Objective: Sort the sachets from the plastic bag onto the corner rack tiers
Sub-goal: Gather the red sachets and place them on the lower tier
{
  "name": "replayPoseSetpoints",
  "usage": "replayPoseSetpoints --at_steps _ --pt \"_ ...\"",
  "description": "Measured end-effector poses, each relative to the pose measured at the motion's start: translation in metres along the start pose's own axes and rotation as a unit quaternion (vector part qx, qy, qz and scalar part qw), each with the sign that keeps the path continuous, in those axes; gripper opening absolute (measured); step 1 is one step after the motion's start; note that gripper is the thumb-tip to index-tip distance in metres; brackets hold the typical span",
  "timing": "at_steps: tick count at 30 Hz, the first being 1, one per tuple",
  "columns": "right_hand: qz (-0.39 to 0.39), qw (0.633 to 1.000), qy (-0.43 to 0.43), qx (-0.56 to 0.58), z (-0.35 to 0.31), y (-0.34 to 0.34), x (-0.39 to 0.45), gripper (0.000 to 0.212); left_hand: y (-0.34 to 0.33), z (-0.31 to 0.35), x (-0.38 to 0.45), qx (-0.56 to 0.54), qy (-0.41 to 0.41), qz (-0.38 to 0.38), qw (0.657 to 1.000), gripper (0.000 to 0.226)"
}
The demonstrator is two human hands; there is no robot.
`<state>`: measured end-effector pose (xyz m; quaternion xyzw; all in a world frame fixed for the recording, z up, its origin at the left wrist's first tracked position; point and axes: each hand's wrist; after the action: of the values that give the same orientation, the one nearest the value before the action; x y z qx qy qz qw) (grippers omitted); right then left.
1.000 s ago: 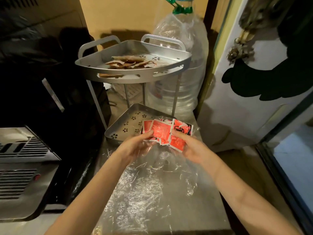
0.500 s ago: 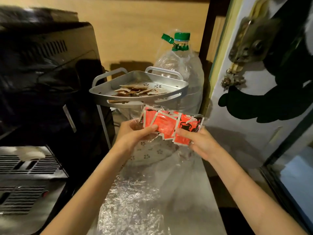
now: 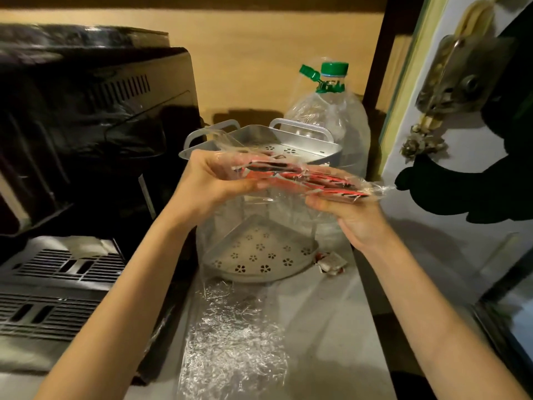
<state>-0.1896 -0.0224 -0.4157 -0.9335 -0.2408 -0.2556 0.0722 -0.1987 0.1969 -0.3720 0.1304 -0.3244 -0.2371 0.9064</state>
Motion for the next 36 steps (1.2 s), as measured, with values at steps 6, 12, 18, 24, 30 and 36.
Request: replayPoseSetpoints --at_steps 6,12,18,24,30,36 --pt "-0.033 0.999 0.012 -0.027 0.026 0.003 -0.007 0.045 0.001 -0.019 -0.013 0.068 0.019 -0.006 0.997 0.033" --pt "-0.001 0.997 -0.031 -0.065 0.063 0.014 -0.016 0.046 -0.012 -0.054 -0.018 0.186 0.047 0.020 0.981 0.036" --pt "0.049 0.992 -0.029 -0.108 0.067 0.030 -0.016 0.044 -0.022 -0.076 -0.003 0.338 -0.029 0.035 0.940 0.031" --pt "0.084 0.989 -0.016 -0.123 0.062 0.040 -0.019 0.039 -0.043 -0.112 -0.002 0.482 -0.149 0.127 0.854 0.038" --pt "0.091 0.982 -0.095 -0.137 0.101 0.045 -0.022 0.047 -0.051 -0.149 -0.016 0.477 -0.103 0.155 0.859 0.018" --pt "0.107 0.969 -0.217 -0.042 0.140 0.042 0.003 0.044 -0.047 -0.173 -0.027 0.166 0.185 0.202 0.947 0.025"
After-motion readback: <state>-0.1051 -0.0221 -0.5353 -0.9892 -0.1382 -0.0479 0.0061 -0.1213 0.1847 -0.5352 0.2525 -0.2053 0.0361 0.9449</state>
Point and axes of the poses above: each hand's wrist, its own x-axis towards the middle knuckle, its own y-axis out of the back of the hand, z = x × y, and after that the axes turned 13 degrees about -z, right-handed
